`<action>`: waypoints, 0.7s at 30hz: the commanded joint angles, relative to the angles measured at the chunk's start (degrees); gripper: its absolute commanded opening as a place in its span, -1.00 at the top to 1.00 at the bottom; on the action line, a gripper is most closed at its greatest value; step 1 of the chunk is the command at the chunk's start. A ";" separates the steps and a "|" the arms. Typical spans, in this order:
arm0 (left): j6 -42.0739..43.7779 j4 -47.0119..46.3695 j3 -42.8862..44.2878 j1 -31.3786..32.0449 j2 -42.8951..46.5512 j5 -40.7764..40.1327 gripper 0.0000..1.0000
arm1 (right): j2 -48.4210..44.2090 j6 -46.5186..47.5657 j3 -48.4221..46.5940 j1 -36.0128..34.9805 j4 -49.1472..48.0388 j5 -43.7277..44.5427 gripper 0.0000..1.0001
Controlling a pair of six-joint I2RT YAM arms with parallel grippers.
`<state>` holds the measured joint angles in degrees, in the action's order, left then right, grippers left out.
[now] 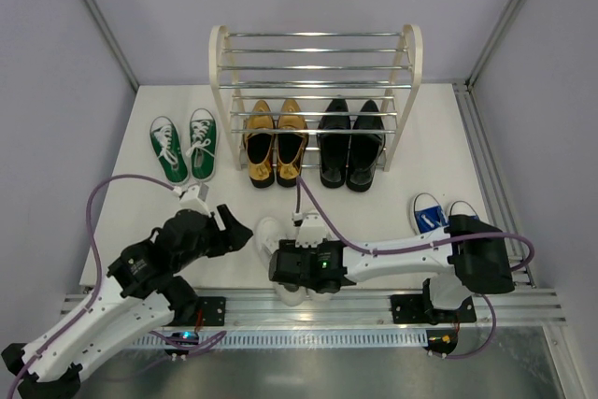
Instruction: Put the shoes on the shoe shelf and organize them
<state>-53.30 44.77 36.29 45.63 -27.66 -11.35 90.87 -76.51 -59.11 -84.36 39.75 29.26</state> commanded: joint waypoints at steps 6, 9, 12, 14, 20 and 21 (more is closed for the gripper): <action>-3.22 -5.57 -5.18 0.08 -3.01 3.98 0.04 | -9.36 2.52 -1.01 -0.11 -3.84 6.66 -0.64; -1.99 -5.57 -5.97 0.17 -3.10 0.03 0.43 | -20.32 -2.93 3.20 -0.28 3.04 12.91 -0.54; -1.55 -7.59 -7.29 0.16 -3.36 -1.38 0.81 | -28.71 -5.05 10.23 0.59 5.60 19.25 0.53; -1.37 -9.43 -8.95 0.16 -4.41 -1.65 1.00 | -34.17 -6.19 13.84 1.99 8.48 19.61 0.92; -1.72 -14.45 -13.78 0.16 -11.18 -0.69 1.00 | -38.13 -5.59 23.94 10.61 7.04 13.48 0.92; -1.81 -15.76 -14.14 0.25 -11.71 -0.34 1.00 | -38.31 -3.84 25.17 11.23 5.36 12.59 0.92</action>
<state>-55.11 34.41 23.51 45.69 -37.80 -11.53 52.53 -81.17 -37.69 -75.13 47.00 43.03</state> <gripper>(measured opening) 0.003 0.040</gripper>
